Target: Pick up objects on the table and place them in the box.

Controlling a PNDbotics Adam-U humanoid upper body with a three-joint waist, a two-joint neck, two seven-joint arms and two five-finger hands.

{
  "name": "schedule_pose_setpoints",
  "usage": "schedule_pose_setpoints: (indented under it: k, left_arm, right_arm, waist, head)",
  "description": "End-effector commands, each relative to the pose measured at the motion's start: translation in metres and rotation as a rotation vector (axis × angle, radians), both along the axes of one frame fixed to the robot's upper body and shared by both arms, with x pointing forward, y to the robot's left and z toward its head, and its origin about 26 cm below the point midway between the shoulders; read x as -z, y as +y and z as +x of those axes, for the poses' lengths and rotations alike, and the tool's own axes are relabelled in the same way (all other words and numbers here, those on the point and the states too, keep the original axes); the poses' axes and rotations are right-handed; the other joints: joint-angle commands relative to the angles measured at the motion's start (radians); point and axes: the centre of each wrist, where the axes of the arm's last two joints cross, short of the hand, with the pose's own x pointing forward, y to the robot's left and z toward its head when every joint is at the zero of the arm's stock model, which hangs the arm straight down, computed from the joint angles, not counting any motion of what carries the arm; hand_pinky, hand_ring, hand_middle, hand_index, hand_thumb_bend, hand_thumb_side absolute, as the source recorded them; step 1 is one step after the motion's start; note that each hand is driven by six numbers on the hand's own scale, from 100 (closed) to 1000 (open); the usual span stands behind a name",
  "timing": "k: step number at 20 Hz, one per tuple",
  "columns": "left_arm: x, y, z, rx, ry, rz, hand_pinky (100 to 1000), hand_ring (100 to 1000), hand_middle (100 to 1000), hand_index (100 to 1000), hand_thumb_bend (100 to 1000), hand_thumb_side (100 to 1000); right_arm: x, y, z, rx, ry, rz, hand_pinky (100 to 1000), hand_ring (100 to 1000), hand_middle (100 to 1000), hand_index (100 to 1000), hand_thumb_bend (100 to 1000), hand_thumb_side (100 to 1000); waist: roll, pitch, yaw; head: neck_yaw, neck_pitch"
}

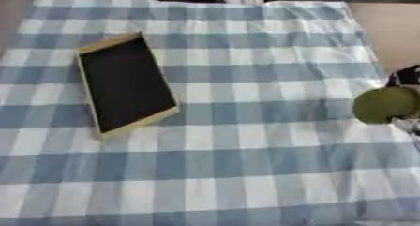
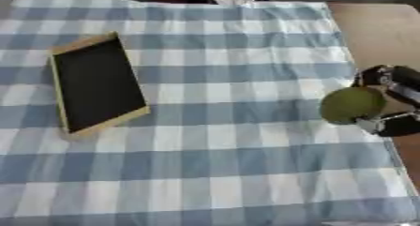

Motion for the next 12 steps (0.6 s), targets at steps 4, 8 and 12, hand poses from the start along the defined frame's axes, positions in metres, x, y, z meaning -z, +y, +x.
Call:
schedule_pose_setpoints:
  k: [4, 8, 12]
  left_arm:
    - [-0.011, -0.001, -0.001, 0.012, -0.022, 0.03, 668, 516, 736, 844, 100, 505]
    - [-0.011, -0.002, 0.0, 0.025, -0.021, 0.03, 668, 516, 736, 844, 100, 504]
    - [-0.011, -0.004, 0.001, 0.035, -0.02, 0.025, 668, 516, 736, 844, 100, 504]
  right_arm:
    - [-0.073, 0.041, 0.004, -0.164, -0.194, -0.038, 726, 604, 526, 625, 100, 100]
    - [-0.106, 0.092, 0.018, -0.308, -0.262, -0.068, 717, 605, 534, 633, 101, 100]
    - [-0.127, 0.151, 0.035, -0.413, -0.334, -0.07, 699, 606, 539, 637, 115, 100]
  waist:
    - [-0.002, -0.022, 0.014]
    - [-0.002, -0.027, 0.03]
    - [0.0, -0.029, 0.044]
  head:
    - [-0.016, -0.001]
    - [-0.03, 0.001]
    - [-0.044, 0.003]
